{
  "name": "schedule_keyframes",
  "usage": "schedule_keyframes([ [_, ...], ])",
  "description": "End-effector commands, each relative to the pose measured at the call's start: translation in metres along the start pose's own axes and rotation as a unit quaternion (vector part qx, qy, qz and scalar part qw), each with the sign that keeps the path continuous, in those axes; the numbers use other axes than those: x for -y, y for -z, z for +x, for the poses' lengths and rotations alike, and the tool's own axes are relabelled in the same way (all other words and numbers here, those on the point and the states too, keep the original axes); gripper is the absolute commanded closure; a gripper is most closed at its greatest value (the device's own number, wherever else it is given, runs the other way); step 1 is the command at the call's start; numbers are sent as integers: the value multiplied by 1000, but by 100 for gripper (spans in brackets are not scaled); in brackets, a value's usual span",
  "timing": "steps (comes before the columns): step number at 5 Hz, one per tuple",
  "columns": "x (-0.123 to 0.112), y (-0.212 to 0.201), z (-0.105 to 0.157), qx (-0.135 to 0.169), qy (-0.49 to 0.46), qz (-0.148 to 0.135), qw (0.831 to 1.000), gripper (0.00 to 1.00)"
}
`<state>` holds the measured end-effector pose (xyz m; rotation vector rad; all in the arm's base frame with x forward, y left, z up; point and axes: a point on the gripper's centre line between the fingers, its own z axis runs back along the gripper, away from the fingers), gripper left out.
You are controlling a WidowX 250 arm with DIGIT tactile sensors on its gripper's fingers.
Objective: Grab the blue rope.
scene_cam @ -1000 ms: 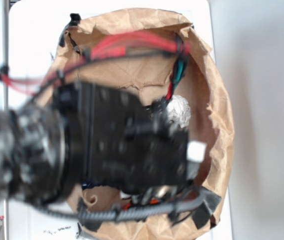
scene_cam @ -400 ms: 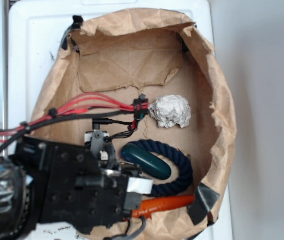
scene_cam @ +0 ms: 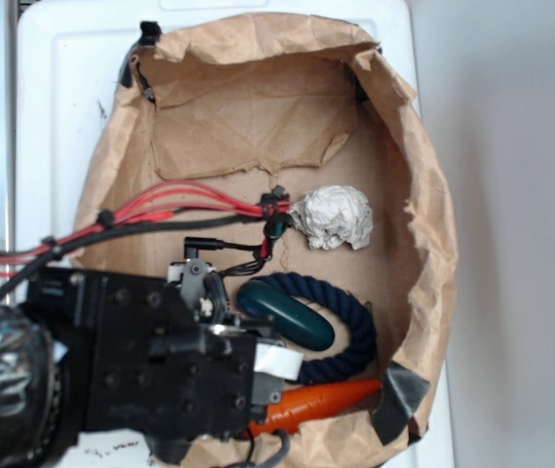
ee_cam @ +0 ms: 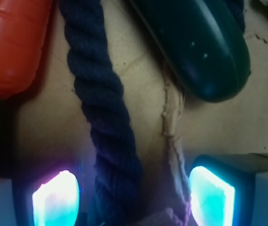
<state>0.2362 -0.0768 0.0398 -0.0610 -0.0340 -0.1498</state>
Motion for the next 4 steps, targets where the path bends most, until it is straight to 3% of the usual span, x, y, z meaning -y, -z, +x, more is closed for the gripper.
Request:
schedule_keyframes([
  [1, 9, -5, -3, -13, 37, -59, 998, 0],
  [4, 22, 20, -2, 10, 27, 2, 1000, 0],
])
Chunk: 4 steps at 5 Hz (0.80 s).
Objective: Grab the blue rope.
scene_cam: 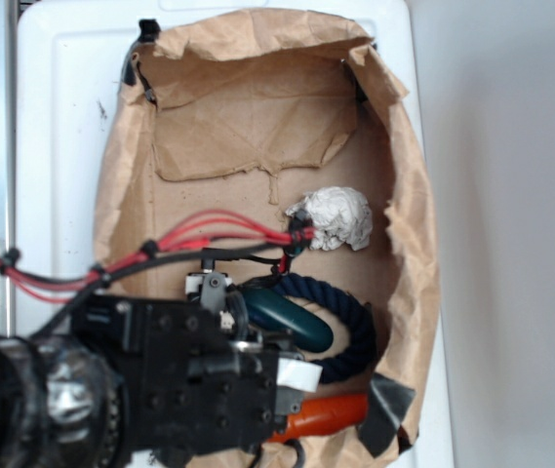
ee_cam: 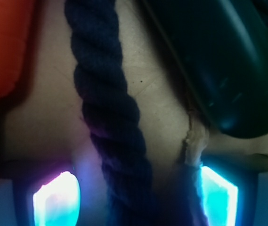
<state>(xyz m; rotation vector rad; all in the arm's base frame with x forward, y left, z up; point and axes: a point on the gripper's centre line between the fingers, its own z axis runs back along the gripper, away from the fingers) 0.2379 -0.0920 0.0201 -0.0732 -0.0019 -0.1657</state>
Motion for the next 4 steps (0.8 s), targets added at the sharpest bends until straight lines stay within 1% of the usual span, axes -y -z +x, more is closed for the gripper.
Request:
schedule_keyframes([
  [1, 6, 3, -4, 24, 22, 20, 999, 0],
  [2, -2, -2, -1, 24, 10, 12, 1000, 100],
  [3, -10, -13, 1, 29, 7, -8, 1000, 100],
  [4, -16, -20, 2, 34, 8, -18, 999, 100],
])
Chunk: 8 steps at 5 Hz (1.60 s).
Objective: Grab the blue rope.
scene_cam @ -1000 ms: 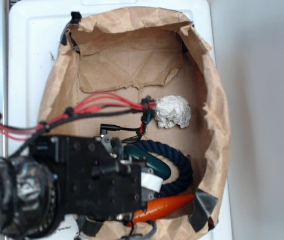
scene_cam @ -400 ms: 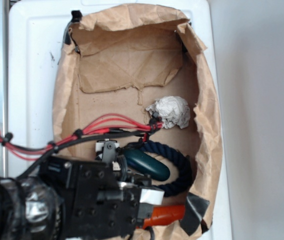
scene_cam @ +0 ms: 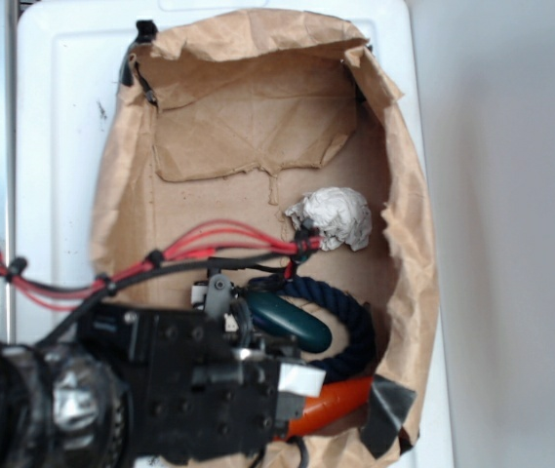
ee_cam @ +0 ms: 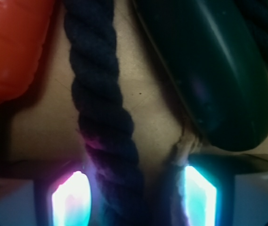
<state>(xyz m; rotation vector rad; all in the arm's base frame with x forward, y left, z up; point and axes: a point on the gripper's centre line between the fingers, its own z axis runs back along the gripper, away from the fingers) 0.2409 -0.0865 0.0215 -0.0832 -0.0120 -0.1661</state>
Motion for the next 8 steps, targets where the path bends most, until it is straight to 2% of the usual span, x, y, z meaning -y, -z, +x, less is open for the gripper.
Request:
schedule_keyframes([
  [1, -15, -24, 2, 32, 5, -22, 999, 100],
  [4, -33, -43, 4, 50, -26, -31, 998, 100],
  [7, -56, -103, 7, 79, -125, -42, 988, 100],
  [8, -60, -114, 11, 76, -135, -45, 987, 100],
])
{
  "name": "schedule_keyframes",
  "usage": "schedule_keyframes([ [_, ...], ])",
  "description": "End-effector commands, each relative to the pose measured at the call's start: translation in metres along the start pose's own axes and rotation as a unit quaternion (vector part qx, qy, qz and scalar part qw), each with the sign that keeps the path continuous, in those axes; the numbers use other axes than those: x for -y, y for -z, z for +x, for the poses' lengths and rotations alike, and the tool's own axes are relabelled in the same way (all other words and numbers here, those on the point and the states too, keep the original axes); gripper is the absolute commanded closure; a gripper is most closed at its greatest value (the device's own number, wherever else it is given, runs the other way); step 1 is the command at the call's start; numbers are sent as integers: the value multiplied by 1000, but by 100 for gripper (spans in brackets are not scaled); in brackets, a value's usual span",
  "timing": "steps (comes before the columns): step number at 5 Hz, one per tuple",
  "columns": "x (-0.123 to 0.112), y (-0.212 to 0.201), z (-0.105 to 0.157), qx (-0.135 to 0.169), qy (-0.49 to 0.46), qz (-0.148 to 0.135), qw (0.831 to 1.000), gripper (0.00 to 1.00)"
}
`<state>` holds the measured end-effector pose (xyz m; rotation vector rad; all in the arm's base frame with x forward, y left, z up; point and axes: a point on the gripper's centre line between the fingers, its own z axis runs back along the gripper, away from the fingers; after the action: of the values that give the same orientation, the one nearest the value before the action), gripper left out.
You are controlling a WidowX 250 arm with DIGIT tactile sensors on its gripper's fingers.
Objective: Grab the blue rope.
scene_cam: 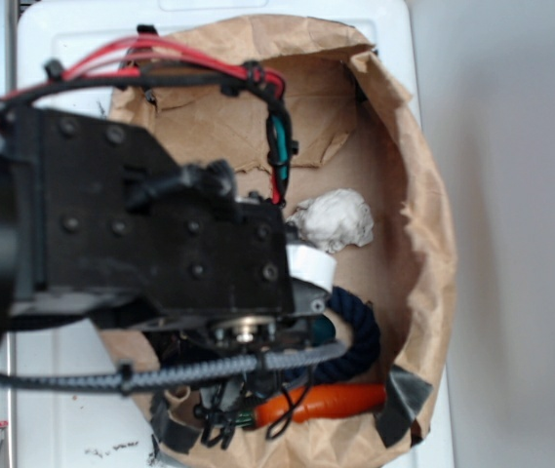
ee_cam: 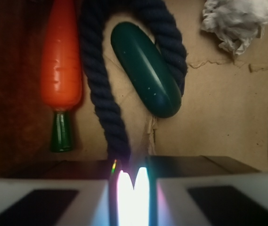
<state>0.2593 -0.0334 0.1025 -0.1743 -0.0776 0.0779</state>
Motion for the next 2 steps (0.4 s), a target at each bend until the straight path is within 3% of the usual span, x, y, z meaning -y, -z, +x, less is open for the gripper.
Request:
schedule_keyframes([
  [1, -10, -39, 9, 35, -12, -18, 999, 100],
  [2, -7, -30, 12, 31, -6, -4, 1000, 100],
])
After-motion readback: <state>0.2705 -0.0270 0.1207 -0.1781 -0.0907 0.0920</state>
